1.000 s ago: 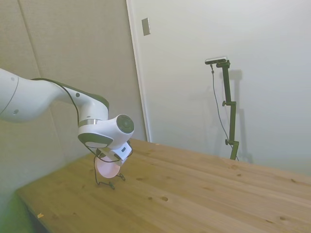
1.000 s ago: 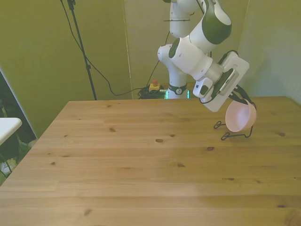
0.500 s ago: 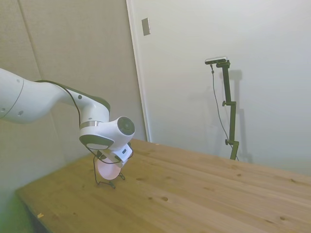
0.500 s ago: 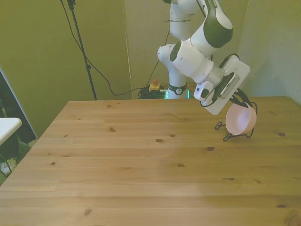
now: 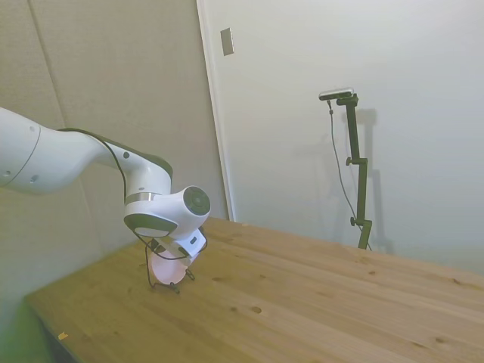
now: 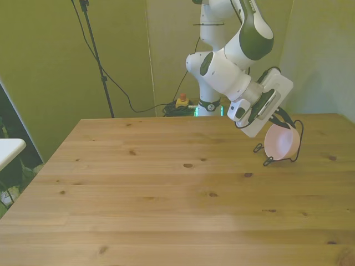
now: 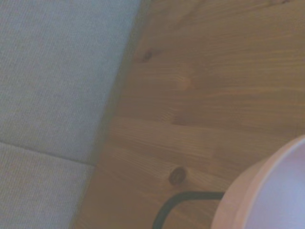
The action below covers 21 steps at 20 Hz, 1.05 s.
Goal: Load the bowl
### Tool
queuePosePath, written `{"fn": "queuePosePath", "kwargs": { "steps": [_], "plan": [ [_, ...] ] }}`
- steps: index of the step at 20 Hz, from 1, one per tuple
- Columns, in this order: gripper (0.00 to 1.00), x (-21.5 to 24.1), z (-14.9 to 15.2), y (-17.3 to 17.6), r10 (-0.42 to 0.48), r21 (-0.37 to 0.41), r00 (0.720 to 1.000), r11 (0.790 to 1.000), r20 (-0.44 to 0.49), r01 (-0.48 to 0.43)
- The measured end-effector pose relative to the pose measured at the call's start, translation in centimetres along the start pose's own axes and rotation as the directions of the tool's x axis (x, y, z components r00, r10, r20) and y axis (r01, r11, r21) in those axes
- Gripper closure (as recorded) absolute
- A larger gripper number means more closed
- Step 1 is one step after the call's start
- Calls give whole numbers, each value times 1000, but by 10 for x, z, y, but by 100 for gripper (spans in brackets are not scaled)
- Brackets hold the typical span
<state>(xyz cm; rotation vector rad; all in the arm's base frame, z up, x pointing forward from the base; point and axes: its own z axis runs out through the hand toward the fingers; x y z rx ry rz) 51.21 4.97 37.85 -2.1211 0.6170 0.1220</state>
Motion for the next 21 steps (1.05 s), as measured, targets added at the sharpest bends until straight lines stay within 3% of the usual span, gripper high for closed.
{"fn": "queuePosePath", "kwargs": {
  "steps": [11,16,21],
  "plan": [
    [0,-18,-30,-7,-9,8,999,1000,-42,10],
    [0,-26,-98,-14,22,-78,987,996,-161,-35],
    [0,-52,-153,-17,73,-152,949,980,-307,-125]
  ]
}}
